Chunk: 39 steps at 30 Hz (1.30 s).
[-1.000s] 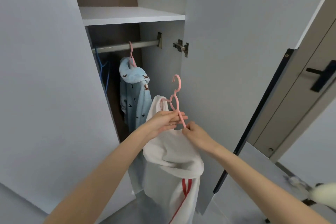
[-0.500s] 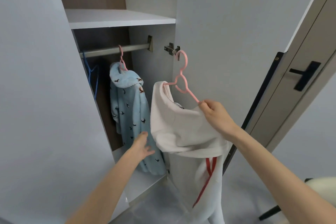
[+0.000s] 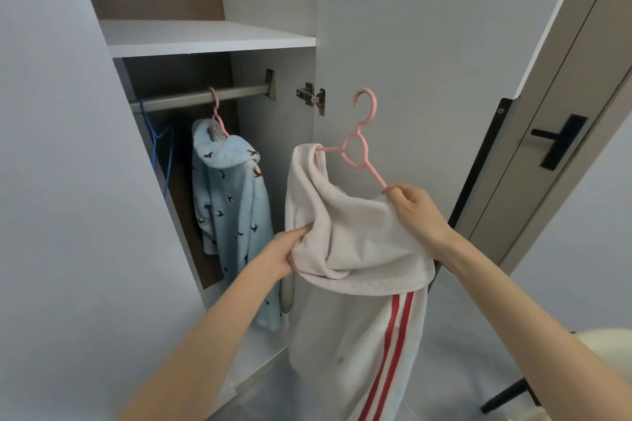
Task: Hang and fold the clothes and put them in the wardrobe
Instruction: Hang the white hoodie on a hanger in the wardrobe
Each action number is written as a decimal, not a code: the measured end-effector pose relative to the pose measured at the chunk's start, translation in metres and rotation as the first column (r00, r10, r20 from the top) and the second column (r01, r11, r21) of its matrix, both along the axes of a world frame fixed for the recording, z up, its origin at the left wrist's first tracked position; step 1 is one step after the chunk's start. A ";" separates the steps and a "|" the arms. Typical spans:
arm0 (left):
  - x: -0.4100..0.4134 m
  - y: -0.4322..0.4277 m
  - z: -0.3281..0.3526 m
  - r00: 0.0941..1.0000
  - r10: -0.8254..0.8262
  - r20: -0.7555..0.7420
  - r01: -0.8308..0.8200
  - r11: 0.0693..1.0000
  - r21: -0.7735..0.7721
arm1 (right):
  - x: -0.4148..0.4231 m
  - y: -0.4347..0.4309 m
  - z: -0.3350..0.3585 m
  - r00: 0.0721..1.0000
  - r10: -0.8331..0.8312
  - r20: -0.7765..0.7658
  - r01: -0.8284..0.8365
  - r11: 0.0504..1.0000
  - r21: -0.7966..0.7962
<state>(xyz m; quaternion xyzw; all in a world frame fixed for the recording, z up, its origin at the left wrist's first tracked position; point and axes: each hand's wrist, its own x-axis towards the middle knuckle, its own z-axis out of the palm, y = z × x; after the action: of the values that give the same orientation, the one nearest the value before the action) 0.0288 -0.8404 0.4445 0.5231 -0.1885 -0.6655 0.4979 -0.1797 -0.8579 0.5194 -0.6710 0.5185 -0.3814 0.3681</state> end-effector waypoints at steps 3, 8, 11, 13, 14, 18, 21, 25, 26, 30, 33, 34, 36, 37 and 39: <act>0.012 -0.002 0.006 0.877 0.195 0.438 -0.146 0.979 -0.144 | 0.002 -0.003 -0.005 0.998 -0.009 -0.056 0.007 0.999 -0.048; 0.045 0.007 -0.004 -0.064 0.156 0.986 0.037 0.987 -0.154 | 0.012 -0.004 -0.012 0.995 -0.050 -0.088 0.042 0.995 -0.094; 0.049 0.010 -0.011 -0.423 -0.066 0.904 0.051 0.994 0.096 | 0.019 0.000 -0.013 0.986 -0.038 -0.165 0.013 0.989 -0.150; 0.050 0.009 -0.019 -0.490 0.008 0.871 0.118 0.991 0.057 | 0.023 0.003 -0.011 0.979 -0.027 -0.202 -0.008 0.986 -0.169; 0.053 0.009 -0.025 -0.513 0.148 0.846 0.224 0.974 -0.035 | 0.024 0.004 -0.010 0.979 -0.028 -0.203 -0.008 0.985 -0.174; 0.058 0.019 -0.042 -0.406 0.376 0.833 0.688 0.726 0.007 | 0.022 0.004 -0.002 0.983 -0.009 -0.183 -0.027 0.981 -0.195; 0.050 0.038 -0.056 -0.245 0.001 0.970 0.736 0.651 0.185 | 0.019 0.004 0.007 0.986 0.007 -0.164 -0.045 0.973 -0.226; 0.048 0.031 -0.074 -0.354 0.244 0.903 0.791 0.594 0.149 | 0.013 0.001 0.019 0.991 0.040 -0.126 -0.072 0.963 -0.260; 0.046 0.025 -0.073 -0.345 0.305 0.888 0.800 0.590 0.109 | 0.011 0.000 0.021 0.991 0.042 -0.123 -0.074 0.960 -0.270; 0.043 0.008 -0.052 -0.303 0.403 0.863 0.847 0.529 0.050 | 0.002 -0.005 0.023 0.987 0.016 -0.160 -0.062 0.957 -0.284; 0.052 0.013 -0.033 -0.333 0.248 0.910 0.857 0.481 0.183 | -0.001 -0.011 0.016 0.981 -0.015 -0.193 -0.035 0.967 -0.252; 0.053 0.018 -0.025 -0.305 0.194 0.932 0.861 0.475 0.183 | -0.003 -0.013 0.013 0.979 -0.025 -0.200 -0.024 0.971 -0.239; 0.052 0.029 -0.006 -0.266 0.080 0.961 0.830 0.525 0.187 | -0.005 -0.017 0.007 0.977 -0.027 -0.211 -0.018 0.978 -0.209; 0.052 0.035 0.006 -0.298 0.031 0.954 0.798 0.557 0.231 | -0.006 -0.018 0.004 0.976 -0.019 -0.218 -0.024 0.981 -0.192; 0.054 0.040 0.028 -0.443 -0.021 0.896 0.734 0.565 0.376 | -0.006 -0.021 -0.001 0.972 -0.007 -0.237 -0.033 0.986 -0.164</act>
<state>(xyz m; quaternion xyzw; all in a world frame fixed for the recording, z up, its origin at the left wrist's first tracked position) 0.0830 -0.8002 0.4720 0.5505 -0.8298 -0.0767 -0.0488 -0.1853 -0.8790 0.5182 -0.7435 0.5204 -0.3384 0.2488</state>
